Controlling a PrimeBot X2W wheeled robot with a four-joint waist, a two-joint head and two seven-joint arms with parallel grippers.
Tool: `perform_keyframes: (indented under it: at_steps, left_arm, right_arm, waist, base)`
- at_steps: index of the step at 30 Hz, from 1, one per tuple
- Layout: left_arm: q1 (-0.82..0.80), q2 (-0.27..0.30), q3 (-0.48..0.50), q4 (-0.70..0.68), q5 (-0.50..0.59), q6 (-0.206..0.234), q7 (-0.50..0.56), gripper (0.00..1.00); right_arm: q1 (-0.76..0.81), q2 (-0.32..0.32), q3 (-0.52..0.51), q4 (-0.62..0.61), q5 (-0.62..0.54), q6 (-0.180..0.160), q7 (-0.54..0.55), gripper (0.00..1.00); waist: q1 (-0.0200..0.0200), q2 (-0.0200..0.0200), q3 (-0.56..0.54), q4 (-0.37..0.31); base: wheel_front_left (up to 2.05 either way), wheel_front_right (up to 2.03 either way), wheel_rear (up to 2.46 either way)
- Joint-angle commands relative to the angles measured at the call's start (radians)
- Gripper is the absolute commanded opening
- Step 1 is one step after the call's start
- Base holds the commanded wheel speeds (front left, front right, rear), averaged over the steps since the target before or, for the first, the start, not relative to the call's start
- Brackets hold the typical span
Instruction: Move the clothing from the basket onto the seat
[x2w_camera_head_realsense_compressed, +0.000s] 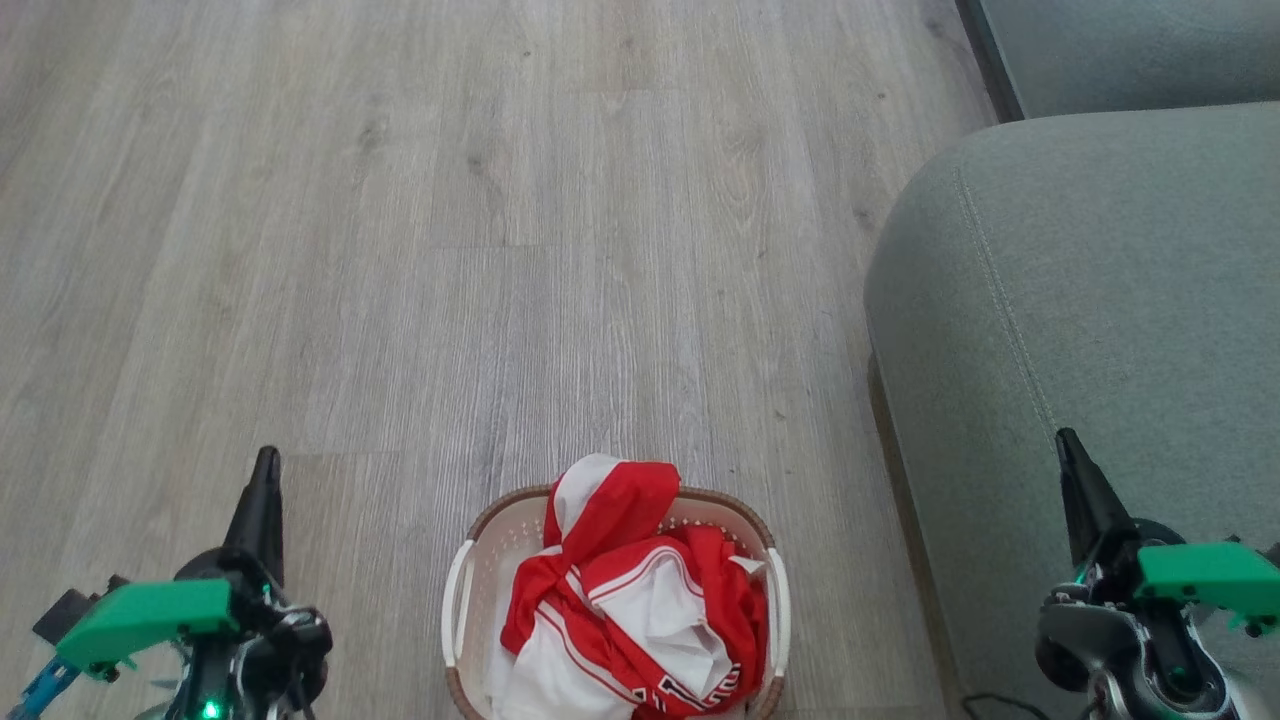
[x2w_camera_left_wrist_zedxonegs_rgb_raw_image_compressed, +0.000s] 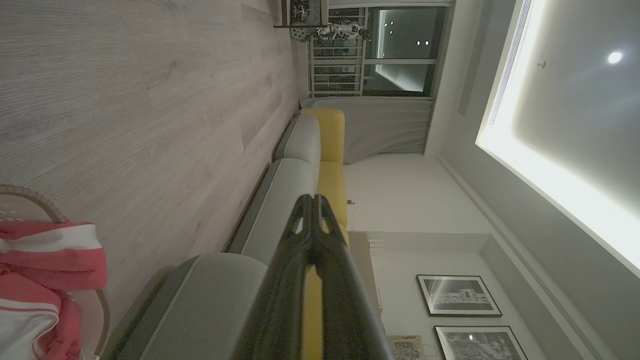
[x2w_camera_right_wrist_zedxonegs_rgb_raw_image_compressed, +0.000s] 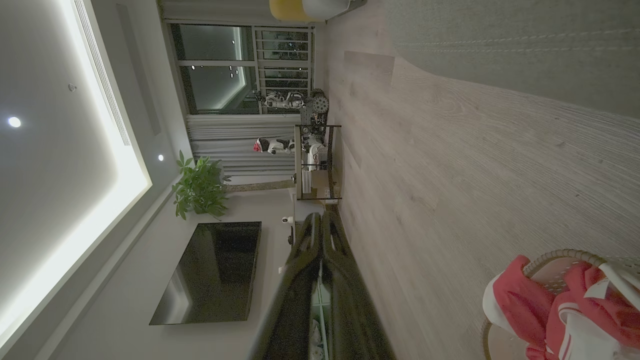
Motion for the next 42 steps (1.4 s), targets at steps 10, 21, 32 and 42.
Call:
perform_keyframes:
  at_steps: [10, 21, 32, 42]
  left_arm:
    - [0.0, 0.0, 0.0, 0.0, 0.0, 0.0, 0.0, 1.0]
    - [0.027, -0.005, -0.013, 0.04, -0.004, 0.001, -0.019, 1.0]
    - [0.022, -0.004, -0.023, 0.001, 0.027, 0.0, -0.051, 1.0]
    - [0.014, -0.003, -0.046, -0.042, 0.14, 0.008, -0.08, 1.0]
  right_arm:
    - [0.0, 0.0, 0.0, 0.0, 0.0, 0.0, 0.0, 1.0]
    - [0.028, 0.001, 0.012, 0.037, 0.004, 0.0, -0.009, 1.0]
    - [0.025, -0.009, 0.029, -0.015, -0.025, 0.0, -0.036, 1.0]
    - [0.019, -0.046, 0.072, -0.059, -0.089, 0.0, -0.079, 1.0]
  waist:
    - [0.0, 0.0, 0.0, 0.0]
    - [0.0, 0.0, 0.0, 0.0]
    - [0.0, 0.0, 0.002, -0.002]
    - [0.0, 0.0, 0.003, -0.004]
  base:
    - [0.0, 0.0, 0.0]
    - [0.0, 0.0, 0.0]
    - [0.0, 0.0, 0.0]
    - [0.0, 0.0, 0.0]
